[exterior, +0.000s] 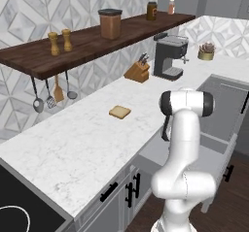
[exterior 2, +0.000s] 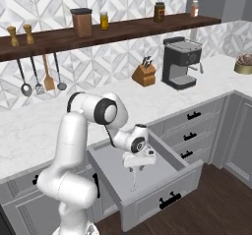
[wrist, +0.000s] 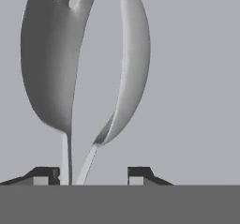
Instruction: Pick the tongs from the drawer and place it on the counter.
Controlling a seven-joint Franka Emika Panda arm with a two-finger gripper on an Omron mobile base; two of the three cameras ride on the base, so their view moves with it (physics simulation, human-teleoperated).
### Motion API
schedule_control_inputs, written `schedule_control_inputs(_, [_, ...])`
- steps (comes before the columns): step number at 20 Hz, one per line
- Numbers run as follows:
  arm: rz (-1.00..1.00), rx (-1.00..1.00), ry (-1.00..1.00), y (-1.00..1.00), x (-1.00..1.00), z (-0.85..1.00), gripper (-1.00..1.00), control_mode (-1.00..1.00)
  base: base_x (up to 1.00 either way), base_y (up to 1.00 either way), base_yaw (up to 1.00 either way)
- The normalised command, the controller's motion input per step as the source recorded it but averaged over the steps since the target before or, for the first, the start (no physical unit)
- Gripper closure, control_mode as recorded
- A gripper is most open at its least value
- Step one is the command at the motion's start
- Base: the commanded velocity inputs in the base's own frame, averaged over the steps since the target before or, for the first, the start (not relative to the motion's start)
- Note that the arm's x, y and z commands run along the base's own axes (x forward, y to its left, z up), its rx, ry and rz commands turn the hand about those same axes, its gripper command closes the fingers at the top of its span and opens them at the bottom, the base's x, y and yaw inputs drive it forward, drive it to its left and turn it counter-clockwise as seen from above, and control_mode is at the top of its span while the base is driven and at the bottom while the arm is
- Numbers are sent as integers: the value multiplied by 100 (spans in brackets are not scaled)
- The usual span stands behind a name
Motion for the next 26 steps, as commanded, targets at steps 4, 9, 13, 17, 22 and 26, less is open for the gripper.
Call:
schedule_control_inputs(4, [19,0,4,6,-70,-96,100,-100,0,0,0])
schedule_control_inputs(9, [16,1,6,0,-99,-50,100,-100,0,0,0])
schedule_control_inputs(13, [5,1,-1,-4,-75,56,100,-100,0,0,0])
schedule_control_inputs(17, [3,-4,-21,-1,-89,100,100,-100,0,0,0])
schedule_control_inputs(22, [5,0,-18,10,-60,100,100,-100,0,0,0])
schedule_control_inputs(26, [11,2,-8,9,-7,100,100,-100,0,0,0])
